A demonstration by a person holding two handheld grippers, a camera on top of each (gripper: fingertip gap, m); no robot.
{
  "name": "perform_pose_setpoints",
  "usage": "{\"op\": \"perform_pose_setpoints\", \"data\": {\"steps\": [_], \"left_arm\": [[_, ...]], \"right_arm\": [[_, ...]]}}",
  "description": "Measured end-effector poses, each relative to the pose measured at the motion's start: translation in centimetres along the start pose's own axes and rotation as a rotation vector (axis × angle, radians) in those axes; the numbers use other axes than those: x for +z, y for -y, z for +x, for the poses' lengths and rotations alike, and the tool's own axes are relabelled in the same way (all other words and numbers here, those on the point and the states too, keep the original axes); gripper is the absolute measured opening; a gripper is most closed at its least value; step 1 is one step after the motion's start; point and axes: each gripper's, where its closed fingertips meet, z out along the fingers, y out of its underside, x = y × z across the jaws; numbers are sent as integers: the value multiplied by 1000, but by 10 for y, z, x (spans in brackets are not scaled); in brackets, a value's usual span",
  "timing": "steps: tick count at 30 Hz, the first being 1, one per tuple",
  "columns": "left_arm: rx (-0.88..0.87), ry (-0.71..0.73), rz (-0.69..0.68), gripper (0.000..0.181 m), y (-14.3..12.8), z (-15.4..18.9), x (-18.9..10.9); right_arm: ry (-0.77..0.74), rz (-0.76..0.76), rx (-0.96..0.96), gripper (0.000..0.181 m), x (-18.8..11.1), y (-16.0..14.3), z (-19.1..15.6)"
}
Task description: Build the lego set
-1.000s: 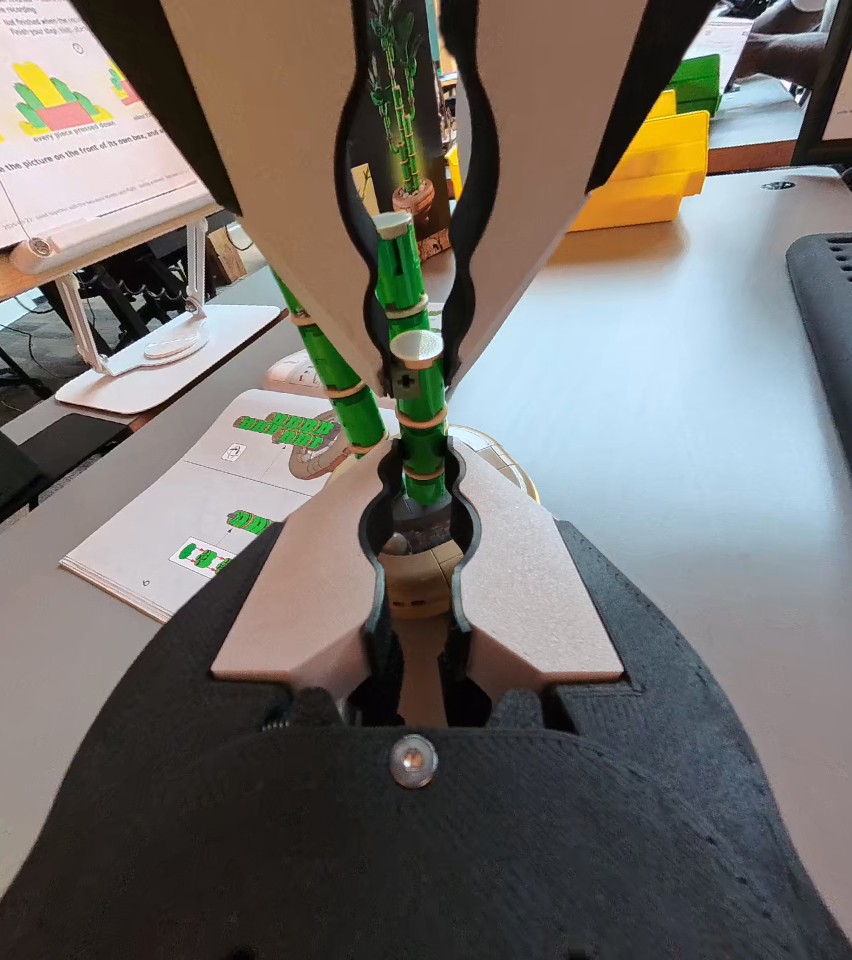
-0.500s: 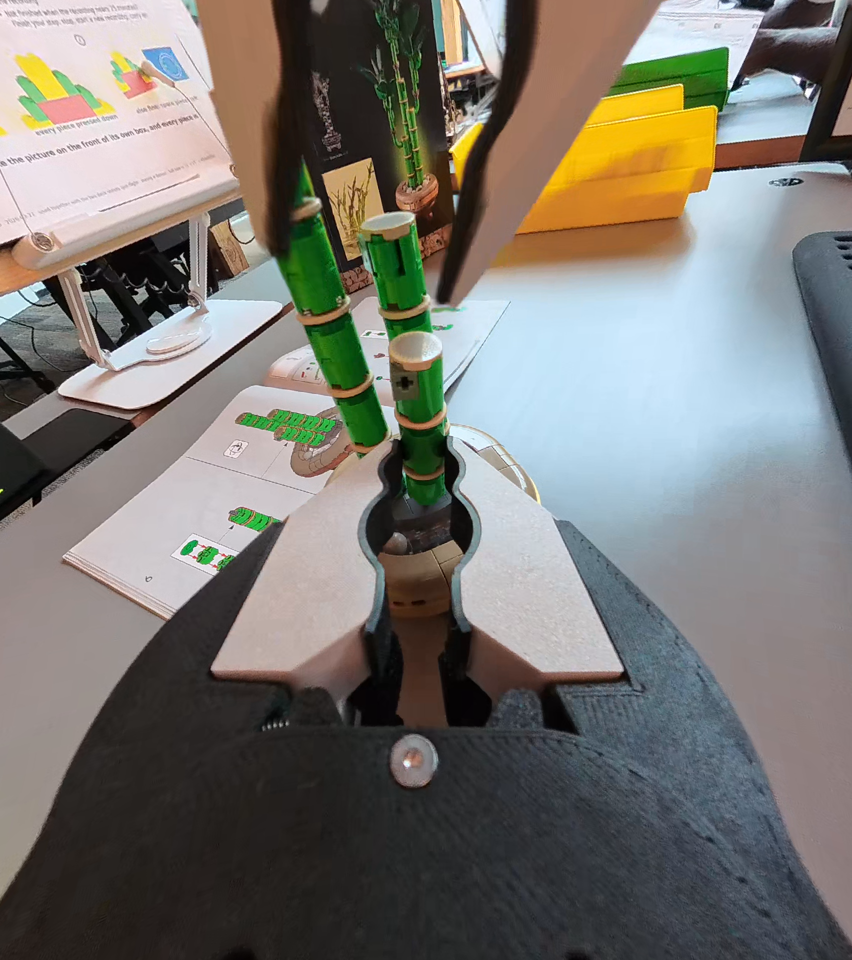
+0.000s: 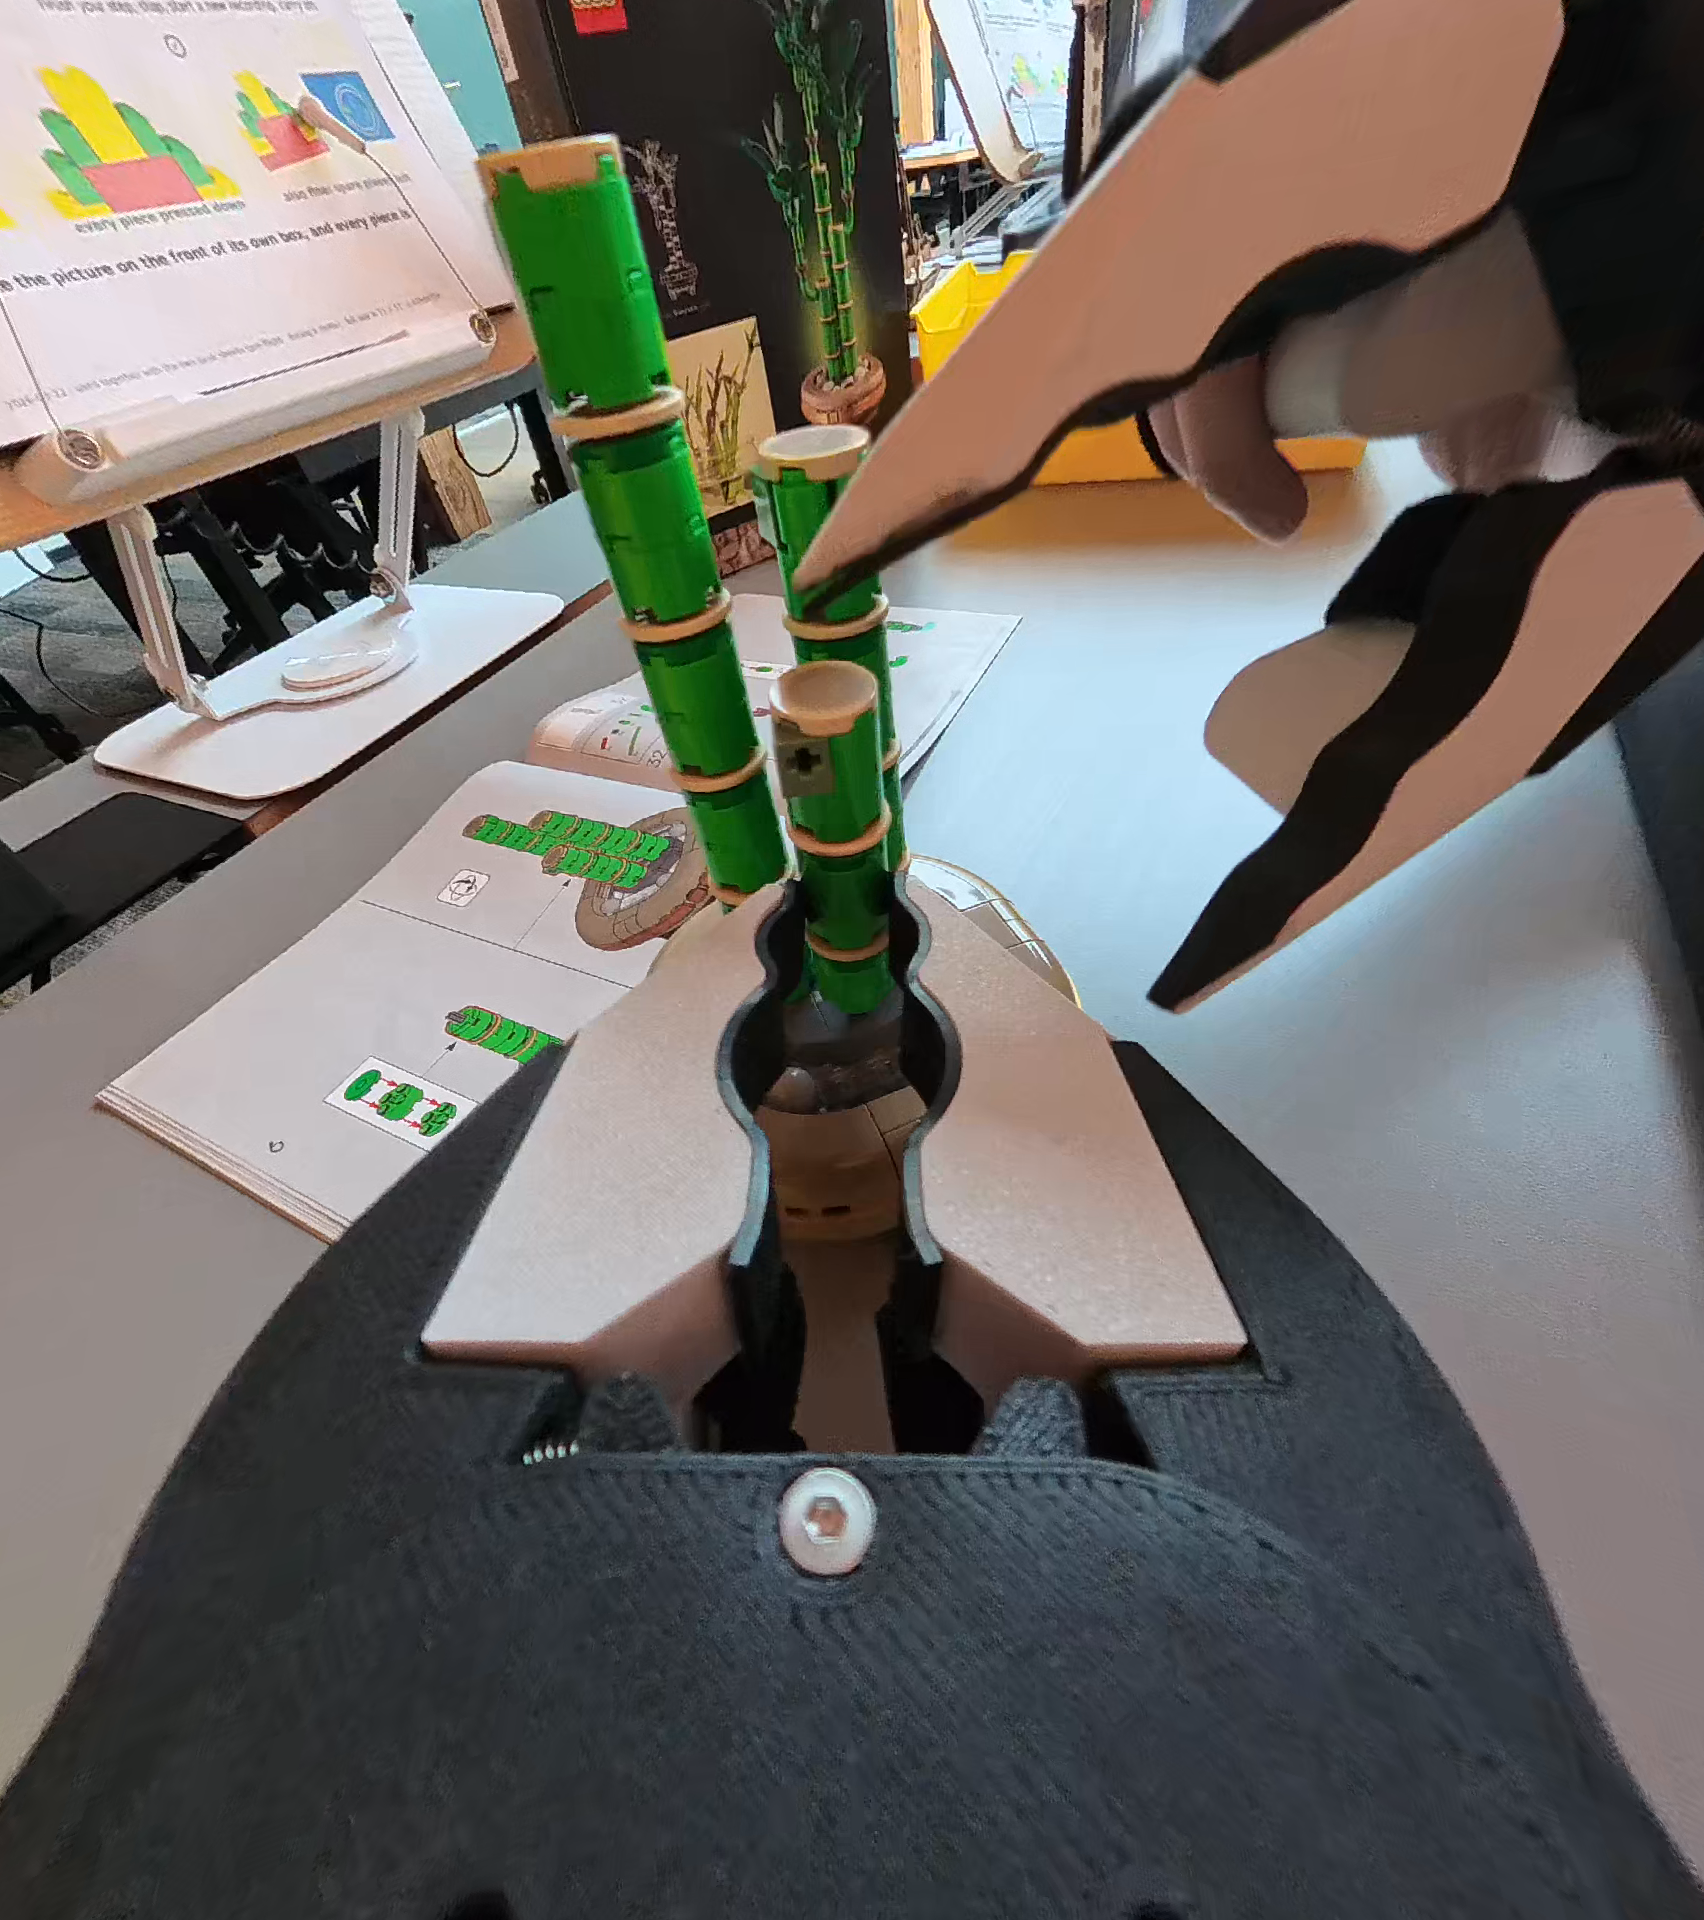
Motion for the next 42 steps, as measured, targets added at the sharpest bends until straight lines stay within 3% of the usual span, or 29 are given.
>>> {"op": "perform_pose_setpoints", "data": {"steps": [7,22,42], "left_arm": [[3,2,-10,14,0,0,1],[-41,10,-12,14,0,-4,1],[13,3,-21,15,0,0,1]], "right_arm": [[-56,-103,-99,103,7,-14,-1],[12,-170,-177,121,18,-25,-15],[15,-152,-171,119,12,-22,-17]]}}
